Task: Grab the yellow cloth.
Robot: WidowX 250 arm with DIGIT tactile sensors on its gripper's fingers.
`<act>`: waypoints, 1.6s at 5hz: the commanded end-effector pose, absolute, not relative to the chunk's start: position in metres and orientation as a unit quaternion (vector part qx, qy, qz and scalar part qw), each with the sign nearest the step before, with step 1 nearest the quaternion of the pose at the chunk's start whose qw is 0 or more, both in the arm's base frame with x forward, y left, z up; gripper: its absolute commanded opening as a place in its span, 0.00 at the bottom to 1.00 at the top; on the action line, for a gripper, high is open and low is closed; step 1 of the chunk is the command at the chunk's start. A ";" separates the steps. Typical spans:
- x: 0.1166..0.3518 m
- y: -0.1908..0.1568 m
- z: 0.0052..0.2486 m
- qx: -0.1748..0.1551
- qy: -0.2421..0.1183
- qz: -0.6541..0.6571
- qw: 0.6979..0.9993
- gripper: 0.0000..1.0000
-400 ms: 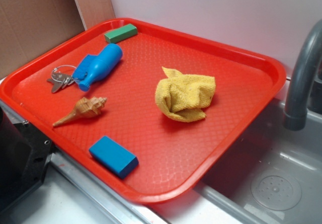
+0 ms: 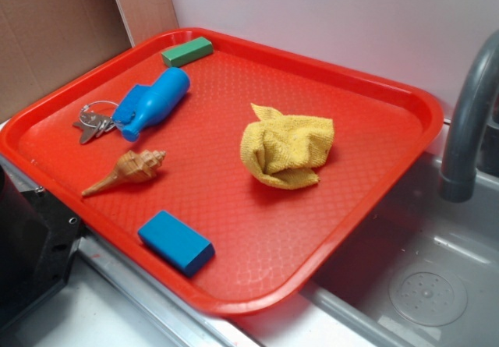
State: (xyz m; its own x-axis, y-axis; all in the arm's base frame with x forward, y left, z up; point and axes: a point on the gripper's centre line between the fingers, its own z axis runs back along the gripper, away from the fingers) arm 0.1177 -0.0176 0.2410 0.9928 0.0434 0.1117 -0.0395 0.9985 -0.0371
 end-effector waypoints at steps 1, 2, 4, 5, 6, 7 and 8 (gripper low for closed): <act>0.162 -0.087 0.199 -0.039 -0.106 -0.103 0.988 1.00; 0.188 -0.111 0.165 -0.035 -0.110 -0.180 0.977 1.00; 0.223 -0.135 0.085 -0.031 -0.063 -0.241 0.968 1.00; 0.232 -0.141 0.042 -0.003 -0.032 -0.253 0.967 1.00; 0.229 -0.121 0.034 0.003 -0.008 -0.217 0.976 0.00; 0.229 -0.098 0.027 0.033 -0.001 -0.180 0.983 0.00; 0.229 -0.081 0.045 0.041 -0.010 -0.147 0.988 0.00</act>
